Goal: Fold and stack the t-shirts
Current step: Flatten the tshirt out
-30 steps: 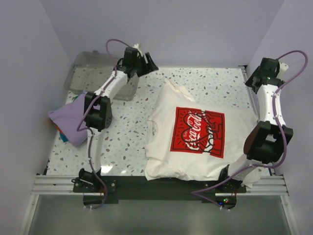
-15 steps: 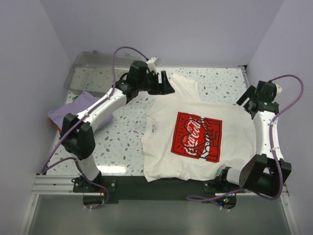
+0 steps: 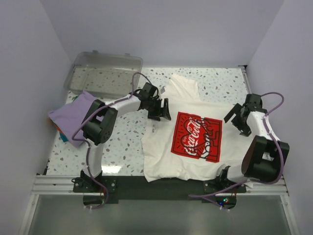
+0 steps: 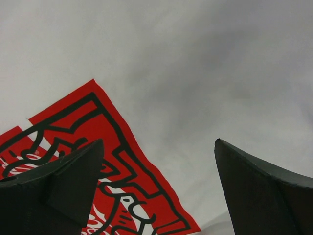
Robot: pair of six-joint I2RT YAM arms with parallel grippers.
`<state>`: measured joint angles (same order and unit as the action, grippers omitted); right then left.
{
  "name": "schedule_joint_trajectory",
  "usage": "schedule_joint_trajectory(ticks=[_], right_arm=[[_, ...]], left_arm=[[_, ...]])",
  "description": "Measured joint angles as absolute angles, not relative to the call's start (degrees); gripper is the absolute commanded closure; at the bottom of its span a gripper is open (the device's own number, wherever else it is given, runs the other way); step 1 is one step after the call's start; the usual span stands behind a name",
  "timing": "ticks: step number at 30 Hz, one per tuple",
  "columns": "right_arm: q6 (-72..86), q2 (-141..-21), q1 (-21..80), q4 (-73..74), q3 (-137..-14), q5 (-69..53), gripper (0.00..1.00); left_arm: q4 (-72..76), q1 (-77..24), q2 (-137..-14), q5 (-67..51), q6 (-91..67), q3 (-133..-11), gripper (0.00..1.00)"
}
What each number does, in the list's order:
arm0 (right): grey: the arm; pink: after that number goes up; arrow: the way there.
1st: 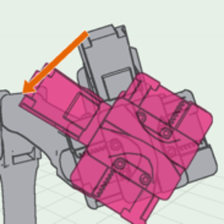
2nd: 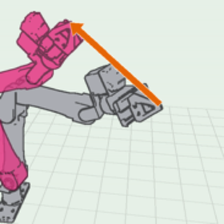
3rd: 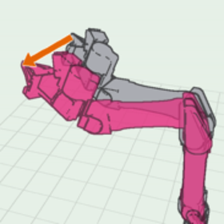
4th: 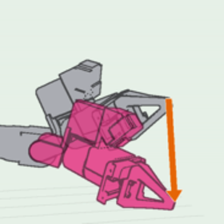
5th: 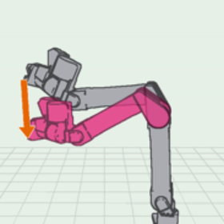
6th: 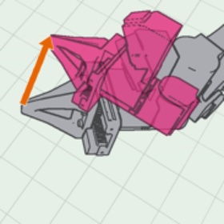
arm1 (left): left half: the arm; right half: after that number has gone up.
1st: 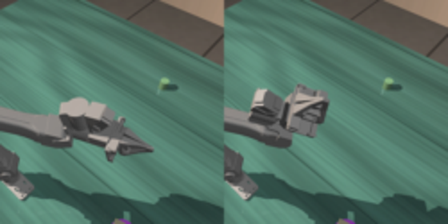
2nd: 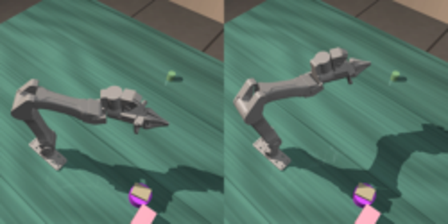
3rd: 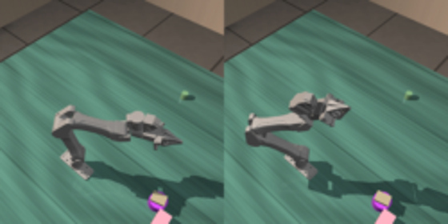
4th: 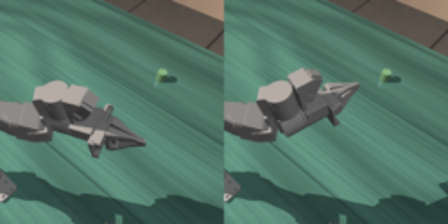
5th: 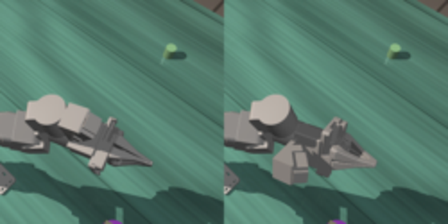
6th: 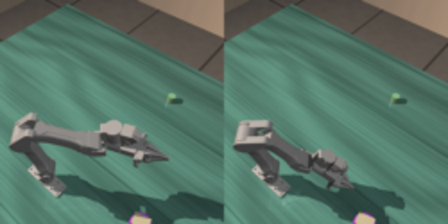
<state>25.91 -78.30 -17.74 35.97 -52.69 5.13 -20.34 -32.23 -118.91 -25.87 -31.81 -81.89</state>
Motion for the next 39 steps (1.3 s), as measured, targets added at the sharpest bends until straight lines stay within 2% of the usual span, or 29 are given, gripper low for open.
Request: schedule_joint_trajectory(ticks=[10,19,30,39], right_arm=[[27.4,-93.82,-17.65,35.03,-54.19,4.51,0.05],[28.08,-104.53,-14.76,37.39,-66.61,7.09,0.06],[29.17,-119.24,-9.67,41.74,-88.14,9.04,0.06],[28.95,-123.31,-7.9,44.82,-96.82,8.6,0.05]], left_arm=[[-20.14,-28.84,-123.13,-29.67,-31.62,-86.94,0.21],[-21.34,-25.1,-131.28,-30.52,-30.15,-99.59,0.21],[-23.92,-22.09,-143.5,-28.12,-28.23,-120.75,0.21],[-21.41,-21.43,-143.0,-23.64,-27.86,-120.68,0.21]])
